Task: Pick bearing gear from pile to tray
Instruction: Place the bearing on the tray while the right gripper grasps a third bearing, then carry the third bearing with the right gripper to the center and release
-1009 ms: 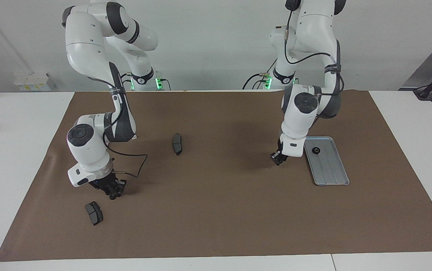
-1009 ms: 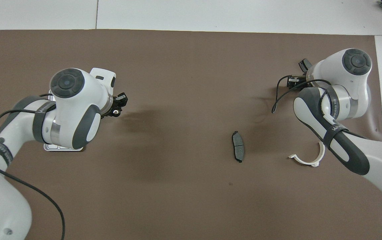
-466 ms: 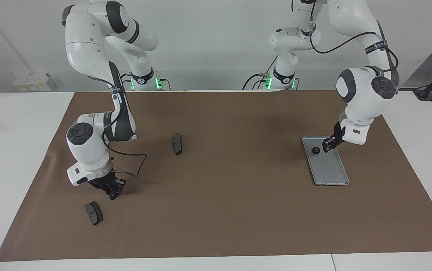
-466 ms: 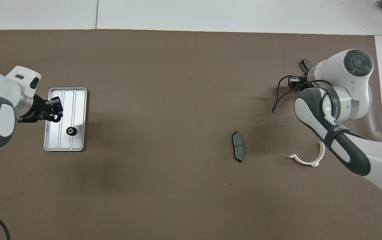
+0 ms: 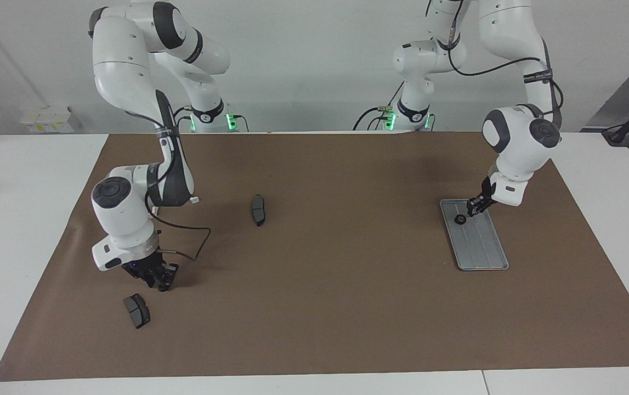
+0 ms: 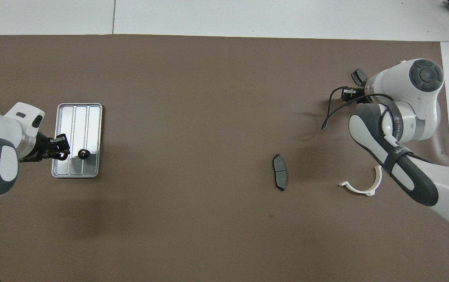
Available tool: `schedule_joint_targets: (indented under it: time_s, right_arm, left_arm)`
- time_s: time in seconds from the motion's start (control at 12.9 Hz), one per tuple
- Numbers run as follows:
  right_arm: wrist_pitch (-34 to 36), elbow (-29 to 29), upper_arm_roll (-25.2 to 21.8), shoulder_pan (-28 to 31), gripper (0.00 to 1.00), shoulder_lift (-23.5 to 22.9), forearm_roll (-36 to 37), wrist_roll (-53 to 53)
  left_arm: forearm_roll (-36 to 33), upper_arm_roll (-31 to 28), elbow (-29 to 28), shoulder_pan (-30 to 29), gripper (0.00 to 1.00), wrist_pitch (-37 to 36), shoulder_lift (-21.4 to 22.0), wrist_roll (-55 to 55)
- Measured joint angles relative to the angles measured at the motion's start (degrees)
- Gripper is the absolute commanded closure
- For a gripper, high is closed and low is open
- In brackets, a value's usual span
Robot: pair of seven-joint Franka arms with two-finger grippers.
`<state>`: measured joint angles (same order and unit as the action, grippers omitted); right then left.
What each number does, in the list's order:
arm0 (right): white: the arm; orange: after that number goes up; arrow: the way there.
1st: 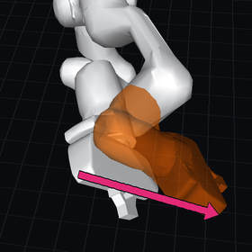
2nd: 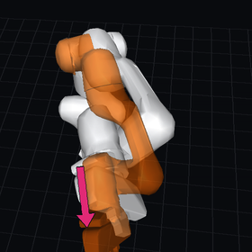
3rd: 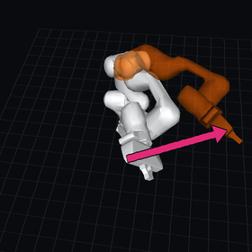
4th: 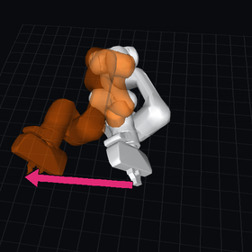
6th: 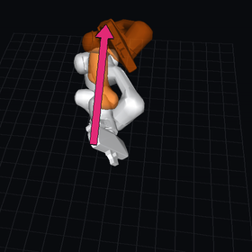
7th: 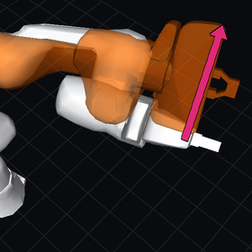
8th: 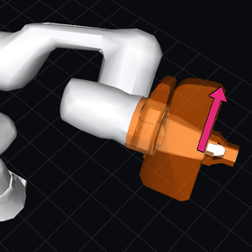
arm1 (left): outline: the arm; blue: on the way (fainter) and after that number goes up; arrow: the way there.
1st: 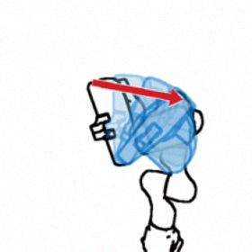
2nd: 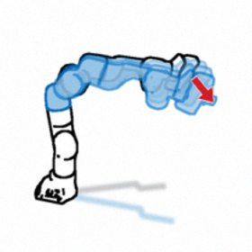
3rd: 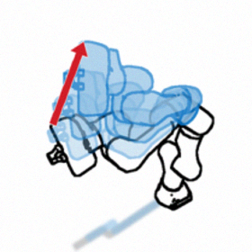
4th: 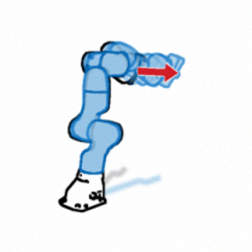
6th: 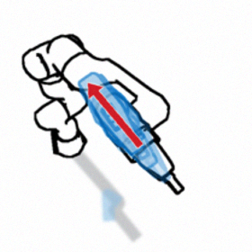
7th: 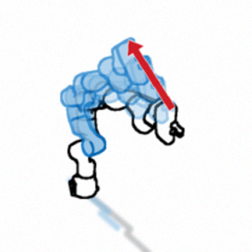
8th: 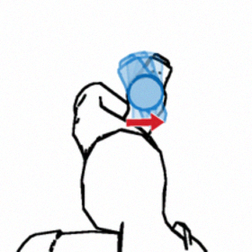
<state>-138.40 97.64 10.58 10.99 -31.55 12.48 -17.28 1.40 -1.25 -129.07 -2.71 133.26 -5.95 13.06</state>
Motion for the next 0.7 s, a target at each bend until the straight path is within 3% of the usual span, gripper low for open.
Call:
schedule_joint_targets:
  time_s: [0.08, 0.16, 0.47, 0.7]
  right_arm:
    - [-0.4, 0.1, 0.0, 0.0, 0.57, 0.0, 0.0, 0.0]
    - [-1.2, 0.2, 0.0, 0.0, 0.57, 0.0, 0.0, 0.0]
    - [-3.4, 0.4, 0.0, 0.0, 0.58, -0.1, 0.0, 0.0]
    - [-4.4, 0.5, 0.0, 0.0, 0.58, -0.5, 0.0, 0.0]
  left_arm:
    - [0.0, -0.1, -0.3, 0.0, 0.56, 0.2, 0.0, -0.8]
    - [0.0, -0.2, -0.4, 0.0, 0.01, 0.2, 0.0, -1.3]
    - [0.0, -0.1, 0.3, 0.0, 0.0, 0.2, 0.3, -2.1]
    - [0.0, 0.4, 5.1, 0.0, 0.0, -4.1, 1.5, -2.3]
